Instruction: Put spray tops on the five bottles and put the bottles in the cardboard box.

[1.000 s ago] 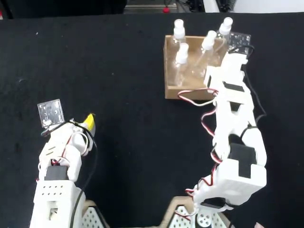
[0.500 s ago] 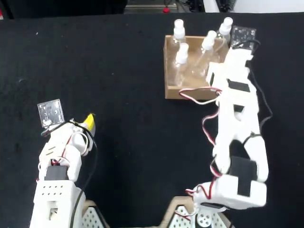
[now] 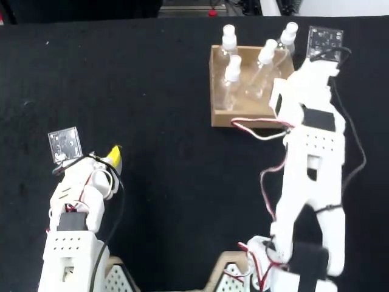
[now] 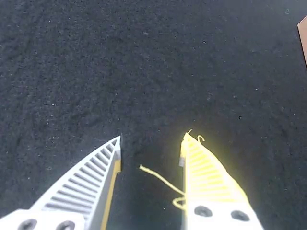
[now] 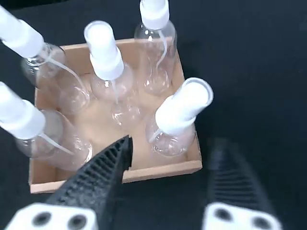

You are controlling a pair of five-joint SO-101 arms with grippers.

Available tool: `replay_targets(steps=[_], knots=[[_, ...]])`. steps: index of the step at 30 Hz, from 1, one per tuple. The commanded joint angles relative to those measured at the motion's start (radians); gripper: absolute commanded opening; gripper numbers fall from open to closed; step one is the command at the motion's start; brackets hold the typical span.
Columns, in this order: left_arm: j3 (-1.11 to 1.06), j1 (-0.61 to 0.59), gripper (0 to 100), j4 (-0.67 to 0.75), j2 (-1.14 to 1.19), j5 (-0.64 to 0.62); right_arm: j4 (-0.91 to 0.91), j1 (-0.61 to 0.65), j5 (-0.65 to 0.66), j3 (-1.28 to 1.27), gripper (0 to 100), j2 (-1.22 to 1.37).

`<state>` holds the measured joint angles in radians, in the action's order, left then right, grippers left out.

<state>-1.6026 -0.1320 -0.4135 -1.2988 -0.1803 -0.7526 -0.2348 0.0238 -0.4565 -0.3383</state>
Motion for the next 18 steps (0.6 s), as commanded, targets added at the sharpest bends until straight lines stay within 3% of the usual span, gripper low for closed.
replay_targets(steps=[1,5,10,18], knots=[[0.008,0.004,19,0.021,-0.003,0.006,-0.052,-0.04,-0.003,-0.033,6.3,-0.117],[0.012,0.004,10,0.021,-0.003,0.009,-0.092,-0.04,0.002,-0.162,6.4,-0.222],[0.01,0.013,3,0.021,-0.003,0.137,-0.089,-0.04,0.003,-0.349,6.7,-0.372],[0.01,0.002,3,0.009,-0.003,0.144,-0.091,-0.046,0.003,-0.638,6.7,-0.65]])
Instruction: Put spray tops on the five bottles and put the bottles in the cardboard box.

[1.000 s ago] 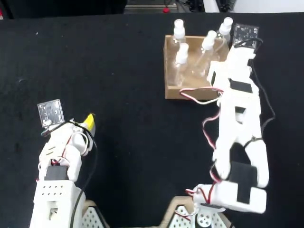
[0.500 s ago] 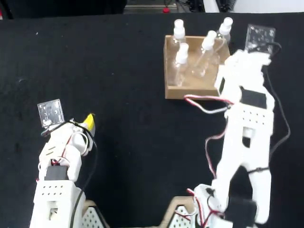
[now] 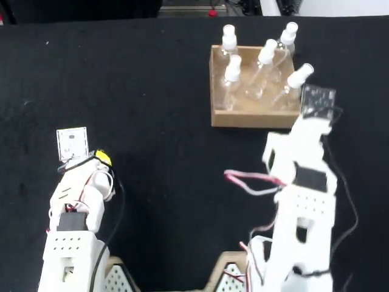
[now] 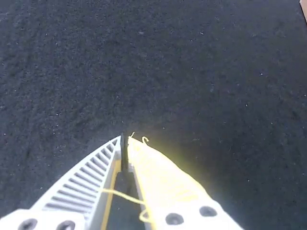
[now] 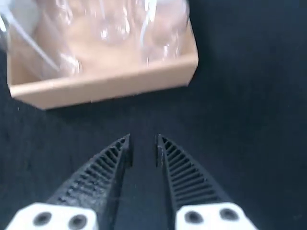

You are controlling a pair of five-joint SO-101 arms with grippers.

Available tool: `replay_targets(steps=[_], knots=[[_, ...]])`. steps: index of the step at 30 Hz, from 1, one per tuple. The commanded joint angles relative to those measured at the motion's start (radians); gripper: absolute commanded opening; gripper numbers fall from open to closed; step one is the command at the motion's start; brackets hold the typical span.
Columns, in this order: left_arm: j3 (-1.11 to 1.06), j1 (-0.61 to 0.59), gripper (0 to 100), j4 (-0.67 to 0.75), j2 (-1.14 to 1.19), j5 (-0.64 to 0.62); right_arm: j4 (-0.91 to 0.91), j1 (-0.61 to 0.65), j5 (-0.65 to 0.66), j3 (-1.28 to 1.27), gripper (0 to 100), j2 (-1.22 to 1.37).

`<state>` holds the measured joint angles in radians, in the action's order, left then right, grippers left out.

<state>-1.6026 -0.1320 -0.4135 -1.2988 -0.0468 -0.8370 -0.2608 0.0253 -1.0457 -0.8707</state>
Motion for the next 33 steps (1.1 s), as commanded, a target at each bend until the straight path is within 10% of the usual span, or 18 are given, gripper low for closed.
replay_targets(steps=[1,14,33], knots=[[0.015,0.001,3,-0.009,-0.003,0.011,-0.006,-0.02,0.0,-0.082,6.7,-0.159],[-0.082,0.002,3,-0.325,-0.528,0.011,-0.006,0.008,0.002,-0.479,6.7,-0.699],[-0.088,0.013,3,-0.252,-0.493,0.02,-0.459,0.0,0.161,-0.639,6.4,-1.007]])
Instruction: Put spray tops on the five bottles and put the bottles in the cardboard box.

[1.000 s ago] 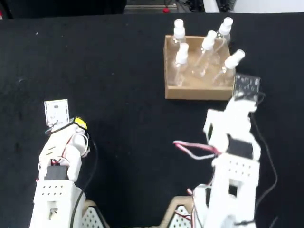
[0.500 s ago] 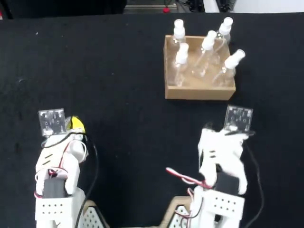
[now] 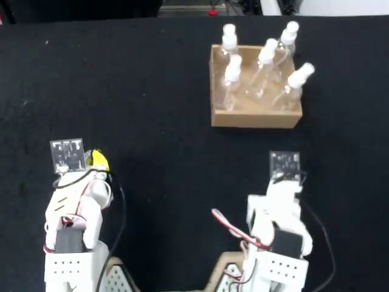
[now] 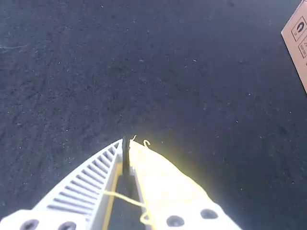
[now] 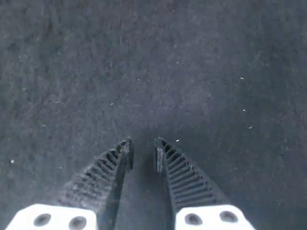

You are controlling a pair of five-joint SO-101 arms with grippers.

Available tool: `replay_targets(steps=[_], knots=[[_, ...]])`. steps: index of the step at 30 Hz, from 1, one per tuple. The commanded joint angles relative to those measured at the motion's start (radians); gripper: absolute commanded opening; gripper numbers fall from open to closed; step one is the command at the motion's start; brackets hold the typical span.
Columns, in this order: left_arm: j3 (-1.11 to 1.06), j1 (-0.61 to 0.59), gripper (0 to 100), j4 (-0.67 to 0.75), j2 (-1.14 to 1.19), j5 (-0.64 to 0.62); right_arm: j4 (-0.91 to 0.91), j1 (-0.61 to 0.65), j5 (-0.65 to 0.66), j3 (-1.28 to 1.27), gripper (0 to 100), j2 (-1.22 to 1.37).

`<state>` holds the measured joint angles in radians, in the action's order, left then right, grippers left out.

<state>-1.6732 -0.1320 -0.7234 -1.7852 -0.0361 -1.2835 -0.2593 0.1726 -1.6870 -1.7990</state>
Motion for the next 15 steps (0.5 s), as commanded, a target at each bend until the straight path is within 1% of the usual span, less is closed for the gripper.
replay_targets(steps=[1,4,7,9,11,15], knots=[[-0.027,0.013,3,0.094,-0.006,0.009,-0.012,-0.002,0.014,0.002,6.4,-0.079],[-0.028,-0.001,3,0.126,0.003,0.009,-0.012,0.0,0.014,0.002,6.4,-0.079],[-0.028,-0.058,3,0.043,-0.005,0.003,-0.012,0.0,0.014,0.002,6.4,-0.079],[-0.028,-0.077,3,-0.083,-0.005,0.002,-0.012,0.0,0.014,0.002,6.4,-0.079],[-0.028,-0.09,3,-0.252,-0.005,0.005,-0.012,0.0,0.014,0.002,6.4,-0.079],[-0.025,-0.088,3,-0.546,-0.006,0.006,-0.012,0.0,0.014,0.002,6.4,-0.079]])
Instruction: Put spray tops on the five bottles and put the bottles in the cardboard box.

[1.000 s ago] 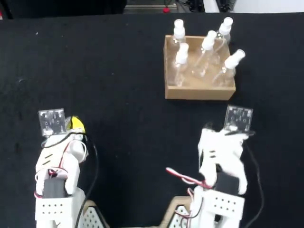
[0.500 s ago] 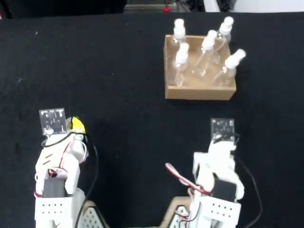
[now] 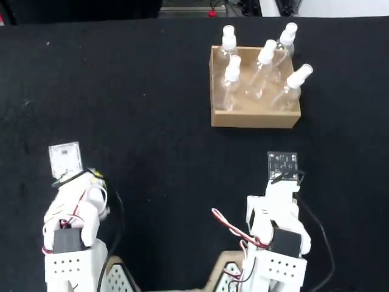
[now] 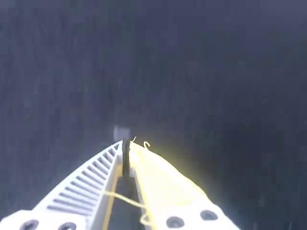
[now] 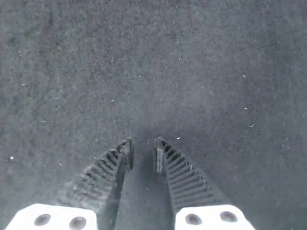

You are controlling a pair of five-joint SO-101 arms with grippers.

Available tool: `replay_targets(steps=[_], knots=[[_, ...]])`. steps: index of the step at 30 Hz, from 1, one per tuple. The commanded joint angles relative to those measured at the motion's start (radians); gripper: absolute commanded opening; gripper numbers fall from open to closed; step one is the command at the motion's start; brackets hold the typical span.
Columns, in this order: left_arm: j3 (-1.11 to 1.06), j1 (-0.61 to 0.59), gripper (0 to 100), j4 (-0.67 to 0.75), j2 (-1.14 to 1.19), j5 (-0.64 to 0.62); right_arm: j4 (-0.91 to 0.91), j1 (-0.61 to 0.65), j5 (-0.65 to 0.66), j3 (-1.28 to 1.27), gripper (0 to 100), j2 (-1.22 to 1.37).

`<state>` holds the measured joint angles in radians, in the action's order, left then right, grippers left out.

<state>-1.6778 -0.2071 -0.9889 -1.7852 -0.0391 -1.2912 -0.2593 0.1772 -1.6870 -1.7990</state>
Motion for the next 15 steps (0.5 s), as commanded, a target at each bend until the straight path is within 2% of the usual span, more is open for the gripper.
replay_targets(steps=[1,15], knots=[[-0.022,-0.012,3,-0.27,-0.009,0.006,-0.005,0.0,0.009,0.002,6.4,-0.079],[-0.022,-0.004,3,-0.279,-0.02,0.006,-0.005,0.0,0.009,0.002,6.4,-0.079]])
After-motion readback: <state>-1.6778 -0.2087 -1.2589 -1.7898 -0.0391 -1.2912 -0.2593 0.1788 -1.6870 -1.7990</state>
